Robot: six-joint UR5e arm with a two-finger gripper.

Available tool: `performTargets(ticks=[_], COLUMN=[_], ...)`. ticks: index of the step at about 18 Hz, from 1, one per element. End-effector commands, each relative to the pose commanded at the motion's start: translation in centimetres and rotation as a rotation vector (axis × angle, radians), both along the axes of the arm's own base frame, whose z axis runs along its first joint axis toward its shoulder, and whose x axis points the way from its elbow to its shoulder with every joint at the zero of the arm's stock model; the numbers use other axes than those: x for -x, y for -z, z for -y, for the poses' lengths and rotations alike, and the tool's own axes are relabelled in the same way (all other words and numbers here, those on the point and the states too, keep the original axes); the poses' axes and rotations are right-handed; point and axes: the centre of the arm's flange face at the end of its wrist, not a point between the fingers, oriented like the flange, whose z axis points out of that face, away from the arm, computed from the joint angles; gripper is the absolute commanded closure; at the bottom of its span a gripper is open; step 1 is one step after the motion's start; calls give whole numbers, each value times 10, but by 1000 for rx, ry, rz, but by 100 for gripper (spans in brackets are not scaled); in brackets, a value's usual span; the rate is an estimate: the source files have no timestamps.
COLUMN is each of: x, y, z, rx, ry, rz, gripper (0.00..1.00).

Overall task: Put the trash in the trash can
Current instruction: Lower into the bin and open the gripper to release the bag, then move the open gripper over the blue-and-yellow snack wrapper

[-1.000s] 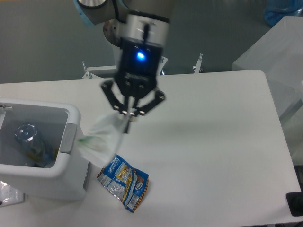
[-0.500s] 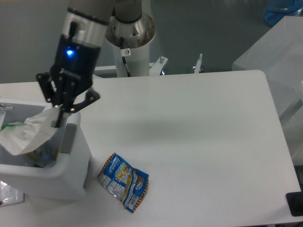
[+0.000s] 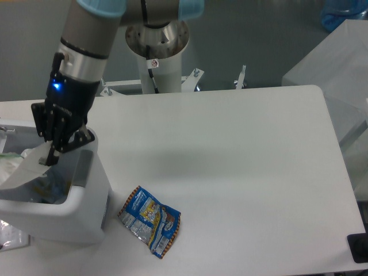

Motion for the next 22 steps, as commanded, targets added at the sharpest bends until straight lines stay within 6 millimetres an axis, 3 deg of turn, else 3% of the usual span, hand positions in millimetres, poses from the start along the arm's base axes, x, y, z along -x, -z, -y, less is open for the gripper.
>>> performTargets(ticks=[3,5,10,12,13,16,18,22], x=[-2,-2,-5,2,15,86,115,147], y=[2,-5,-23,-31,-31,-27,-18,42], z=[-1,0,4,4,7,37,48,59], rx=[4,-5,-29,-30,-25,-16,-1,93], ry=[-5,-8,-25,-97,-150,-355,-463,-565], rz=[9,5,8,52,82,164,227,319], gripper=[49,32,27,25,24,10,4,2])
